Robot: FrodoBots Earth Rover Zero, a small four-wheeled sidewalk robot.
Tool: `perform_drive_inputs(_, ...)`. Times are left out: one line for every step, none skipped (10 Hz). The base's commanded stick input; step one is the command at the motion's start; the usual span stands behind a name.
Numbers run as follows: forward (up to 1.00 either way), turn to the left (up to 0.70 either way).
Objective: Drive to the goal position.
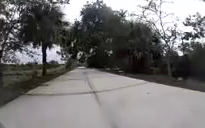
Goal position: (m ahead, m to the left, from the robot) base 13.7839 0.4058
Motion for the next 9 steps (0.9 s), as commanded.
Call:
perform_drive_inputs(0.85, 0.03)
perform_drive_inputs(0.85, 0.22)
perform_drive_inputs(0.85, 0.34)
perform_drive_inputs(0.85, 0.34)
perform_drive_inputs(0.85, 0.34)
perform_drive_inputs(0.85, 0.0)
perform_drive_inputs(0.85, 0.0)
perform_drive_inputs(0.85, 0.0)
perform_drive_inputs(0.85, 0.0)
